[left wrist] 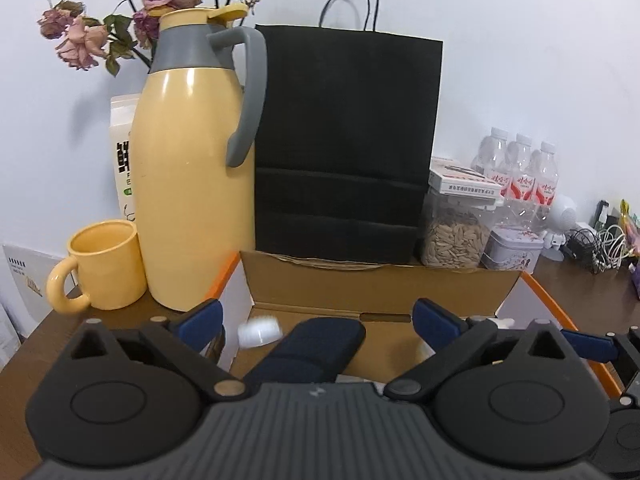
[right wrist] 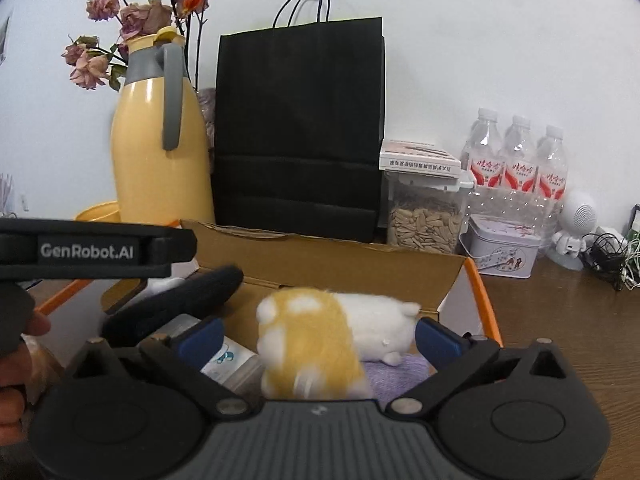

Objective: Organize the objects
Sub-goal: 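Lower the plush toy and navy case into the box and open both tools, then grasp a white bottle cap with the right tool while the left tool grasps the clear plastic bag, then drop the white cap and clear plastic bag into the box with both tools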

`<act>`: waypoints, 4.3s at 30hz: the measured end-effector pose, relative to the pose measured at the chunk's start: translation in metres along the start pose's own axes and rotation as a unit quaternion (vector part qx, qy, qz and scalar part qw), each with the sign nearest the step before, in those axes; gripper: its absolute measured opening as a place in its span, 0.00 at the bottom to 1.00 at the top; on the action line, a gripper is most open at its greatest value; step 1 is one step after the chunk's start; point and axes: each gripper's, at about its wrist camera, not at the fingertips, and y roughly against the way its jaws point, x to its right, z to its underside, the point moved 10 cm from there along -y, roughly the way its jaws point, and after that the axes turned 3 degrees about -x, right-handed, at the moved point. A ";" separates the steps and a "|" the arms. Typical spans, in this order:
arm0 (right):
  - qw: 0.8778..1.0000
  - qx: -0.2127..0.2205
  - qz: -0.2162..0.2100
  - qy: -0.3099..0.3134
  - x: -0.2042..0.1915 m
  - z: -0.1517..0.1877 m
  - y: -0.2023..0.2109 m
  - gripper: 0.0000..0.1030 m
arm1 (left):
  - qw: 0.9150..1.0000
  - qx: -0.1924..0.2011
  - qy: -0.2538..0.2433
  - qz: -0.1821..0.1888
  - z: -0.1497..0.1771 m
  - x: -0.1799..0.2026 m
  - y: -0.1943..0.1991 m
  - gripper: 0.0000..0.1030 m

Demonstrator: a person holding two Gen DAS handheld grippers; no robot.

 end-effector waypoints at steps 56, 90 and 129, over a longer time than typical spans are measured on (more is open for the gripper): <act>0.997 -0.082 0.006 -0.002 0.039 0.129 0.101 0.41 | 1.000 -0.028 0.005 -0.005 0.122 -0.076 0.131 1.00; 1.000 0.016 0.022 -0.001 0.031 0.109 0.134 0.25 | 0.993 -0.053 0.026 -0.103 0.108 -0.114 0.079 1.00; 0.998 0.047 0.029 0.028 0.020 0.098 0.146 0.25 | 0.997 0.038 0.020 -0.063 0.084 -0.093 0.123 0.43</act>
